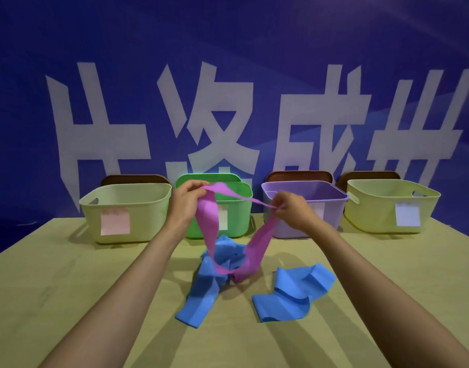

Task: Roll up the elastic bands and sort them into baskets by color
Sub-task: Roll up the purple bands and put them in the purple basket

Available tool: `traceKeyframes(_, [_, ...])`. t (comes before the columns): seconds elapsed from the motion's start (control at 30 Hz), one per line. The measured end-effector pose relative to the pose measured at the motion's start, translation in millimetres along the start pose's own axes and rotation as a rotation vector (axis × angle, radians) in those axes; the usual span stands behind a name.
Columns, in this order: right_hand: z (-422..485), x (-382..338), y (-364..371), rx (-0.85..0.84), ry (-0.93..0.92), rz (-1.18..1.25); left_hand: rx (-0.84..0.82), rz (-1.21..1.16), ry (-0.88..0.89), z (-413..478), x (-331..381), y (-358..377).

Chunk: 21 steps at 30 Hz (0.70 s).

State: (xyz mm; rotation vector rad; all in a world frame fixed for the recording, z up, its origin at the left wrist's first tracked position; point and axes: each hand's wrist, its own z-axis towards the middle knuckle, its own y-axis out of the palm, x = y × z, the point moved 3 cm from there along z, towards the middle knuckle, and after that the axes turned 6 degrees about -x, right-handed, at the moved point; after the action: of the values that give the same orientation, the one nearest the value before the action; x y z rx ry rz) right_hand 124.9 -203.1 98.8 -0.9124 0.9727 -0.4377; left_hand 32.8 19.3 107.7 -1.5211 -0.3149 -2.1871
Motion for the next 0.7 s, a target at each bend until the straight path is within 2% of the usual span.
traceKeyframes(0.07, [-4.8,10.9,4.5,-0.065,0.063,0.241,-0.056,0.058,-0.065,-1.0,-5.4,0.2])
traceKeyframes(0.13, [-11.3,17.7,11.3,-0.213,0.178,0.66,-0.116,0.109,-0.152,-5.5,-9.7,0.9])
traceKeyframes(0.23, [-20.5,23.3,15.0,-0.41,0.309,1.128,-0.197,-0.09,-0.365,-12.4,-17.5,1.4])
traceKeyframes(0.33, [-20.7,22.8,16.6,-0.445,0.345,1.396,-0.326,-0.23,-0.507,-17.1,-21.0,3.9])
traceKeyframes(0.43, [-18.1,20.5,20.9,-0.464,0.323,1.412,-0.356,-0.282,-0.528,-15.9,-25.5,6.0])
traceKeyframes(0.53, [-15.1,24.2,27.5,-0.518,0.342,1.36,-0.524,-0.336,-0.575,-25.3,-23.0,13.0])
traceKeyframes(0.6, [-11.6,24.7,29.1,-0.492,0.351,1.301,-0.578,-0.314,-0.55,-27.7,-21.3,15.2])
traceKeyframes(0.7, [-10.8,19.6,25.9,-0.33,0.349,1.117,-0.476,-0.465,-0.479,-22.6,-21.9,15.3])
